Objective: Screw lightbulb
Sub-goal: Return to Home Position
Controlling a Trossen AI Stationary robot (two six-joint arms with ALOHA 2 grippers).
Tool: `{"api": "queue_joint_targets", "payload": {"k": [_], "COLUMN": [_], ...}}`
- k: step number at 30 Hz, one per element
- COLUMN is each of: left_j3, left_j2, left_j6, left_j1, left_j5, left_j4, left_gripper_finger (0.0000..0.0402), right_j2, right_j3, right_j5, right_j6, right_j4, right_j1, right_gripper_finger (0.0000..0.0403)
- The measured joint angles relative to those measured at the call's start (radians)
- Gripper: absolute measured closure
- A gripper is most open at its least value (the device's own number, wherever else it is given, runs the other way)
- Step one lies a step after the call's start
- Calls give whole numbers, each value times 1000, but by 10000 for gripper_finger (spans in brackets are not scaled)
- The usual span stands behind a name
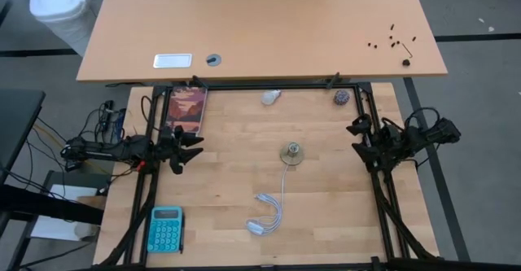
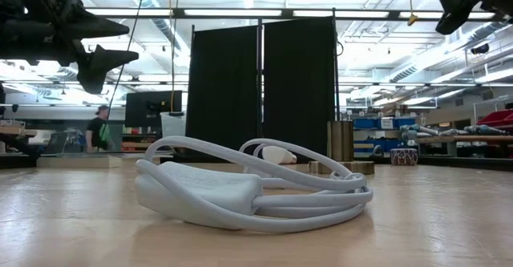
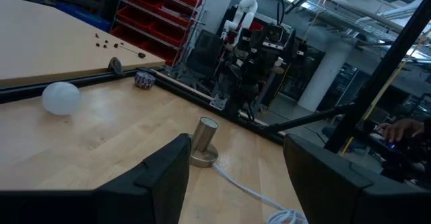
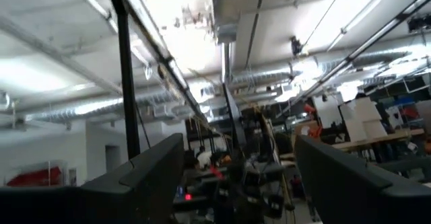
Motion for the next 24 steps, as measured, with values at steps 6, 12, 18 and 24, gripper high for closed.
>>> {"api": "queue_joint_targets", "payload": {"k": [6, 12, 18, 24], "left_j3": [0, 0, 0, 0], "left_j2": [0, 0, 0, 0], "left_j6": [0, 0, 0, 0], "left_j1": [0, 0, 0, 0], "left_j5": [0, 0, 0, 0], "left_j4": [0, 0, 0, 0], "left_gripper_finger": [160, 160, 160, 160], "right_j2": [-22, -22, -21, -21], "right_j3": [0, 0, 0, 0], "right_j5": [15, 16, 17, 17], "right_j6": [12, -3, -4, -5], "right_j4": [-53, -289, -422, -468], "right_j1": [0, 0, 0, -16], "right_gripper_finger": [112, 110, 112, 109]}}
